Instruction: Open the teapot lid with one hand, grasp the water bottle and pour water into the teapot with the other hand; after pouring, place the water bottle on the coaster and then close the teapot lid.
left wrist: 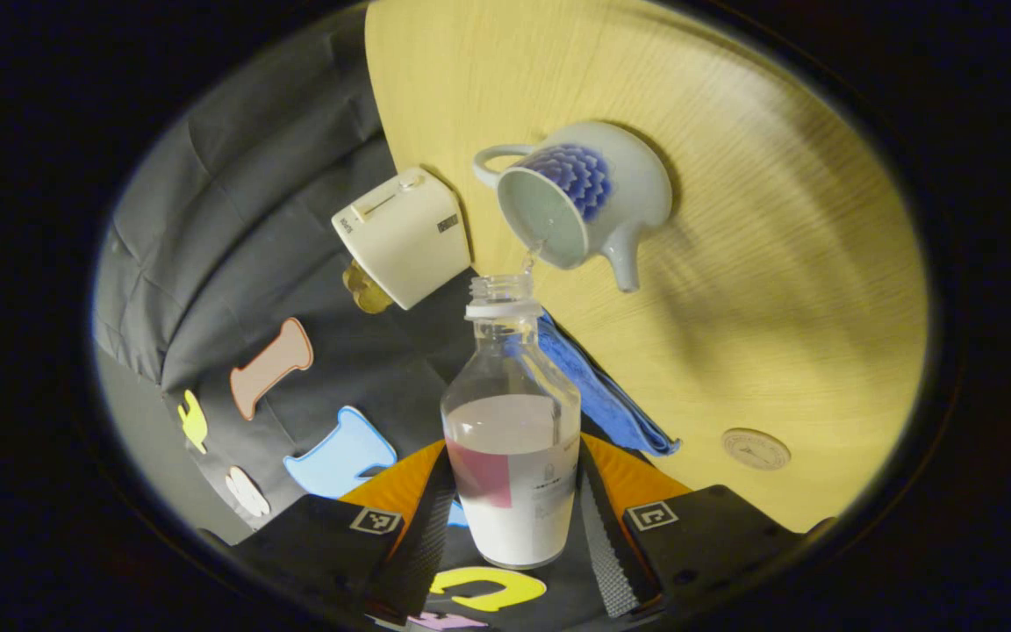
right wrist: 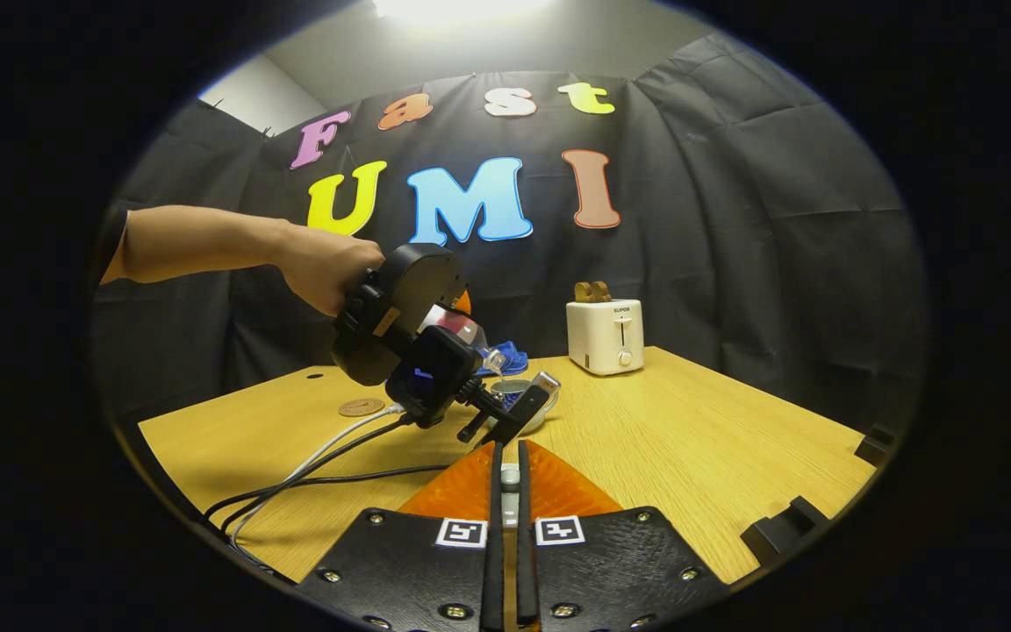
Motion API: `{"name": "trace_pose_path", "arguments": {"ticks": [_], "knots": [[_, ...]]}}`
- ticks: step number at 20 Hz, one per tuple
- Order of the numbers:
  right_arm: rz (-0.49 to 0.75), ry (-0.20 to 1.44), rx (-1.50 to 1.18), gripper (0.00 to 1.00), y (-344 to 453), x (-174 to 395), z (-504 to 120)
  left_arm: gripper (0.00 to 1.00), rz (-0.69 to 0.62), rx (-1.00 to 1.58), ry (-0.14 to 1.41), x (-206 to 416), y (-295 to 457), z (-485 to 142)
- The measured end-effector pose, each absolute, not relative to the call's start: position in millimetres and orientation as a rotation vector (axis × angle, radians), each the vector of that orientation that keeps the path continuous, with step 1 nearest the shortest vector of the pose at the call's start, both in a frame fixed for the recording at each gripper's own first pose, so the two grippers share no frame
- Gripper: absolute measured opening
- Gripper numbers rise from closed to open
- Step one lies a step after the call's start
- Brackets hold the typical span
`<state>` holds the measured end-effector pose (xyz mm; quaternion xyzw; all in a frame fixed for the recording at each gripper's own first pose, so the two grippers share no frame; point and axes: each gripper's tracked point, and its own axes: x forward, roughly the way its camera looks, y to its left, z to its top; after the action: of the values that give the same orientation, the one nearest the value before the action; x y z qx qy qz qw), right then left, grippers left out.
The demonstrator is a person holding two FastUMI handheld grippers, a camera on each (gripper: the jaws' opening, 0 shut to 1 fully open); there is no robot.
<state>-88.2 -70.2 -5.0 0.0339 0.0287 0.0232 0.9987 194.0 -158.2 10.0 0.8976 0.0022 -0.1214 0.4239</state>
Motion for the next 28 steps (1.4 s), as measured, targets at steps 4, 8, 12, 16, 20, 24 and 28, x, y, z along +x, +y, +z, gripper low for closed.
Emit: {"name": "trace_pose_path", "arguments": {"ticks": [4, 8, 12, 16, 20, 24, 28], "knots": [[0.038, 0.051, 0.068, 0.06, -74.5, -89.1, -4.7, 0.84, -0.307, 2.28, 0.007, 194.8, -162.0, 11.0], [0.04, 0.054, 0.071, 0.06, -74.8, -88.1, -5.0, 0.84, -0.308, 2.307, 0.017, 196.4, -161.6, 12.1], [0.038, 0.054, 0.073, 0.06, -75.4, -88.3, -5.0, 0.84, -0.309, 2.323, 0.02, 196.0, -163.0, 12.0], [0.036, 0.05, 0.07, 0.06, -76.7, -87.7, -3.2, 0.84, -0.308, 2.345, 0.016, 194.1, -165.1, 12.9], [0.037, 0.05, 0.065, 0.06, -77.2, -88.3, -3.7, 0.84, -0.308, 2.349, 0.008, 192.0, -164.9, 12.9], [0.041, 0.048, 0.064, 0.06, -75.4, -87.8, -1.4, 0.84, -0.301, 2.342, 0.008, 196.8, -163.4, 15.1], [0.042, 0.048, 0.058, 0.06, -73.6, -87.8, -0.6, 0.85, -0.307, 2.316, -0.001, 196.7, -163.8, 13.8]]}}
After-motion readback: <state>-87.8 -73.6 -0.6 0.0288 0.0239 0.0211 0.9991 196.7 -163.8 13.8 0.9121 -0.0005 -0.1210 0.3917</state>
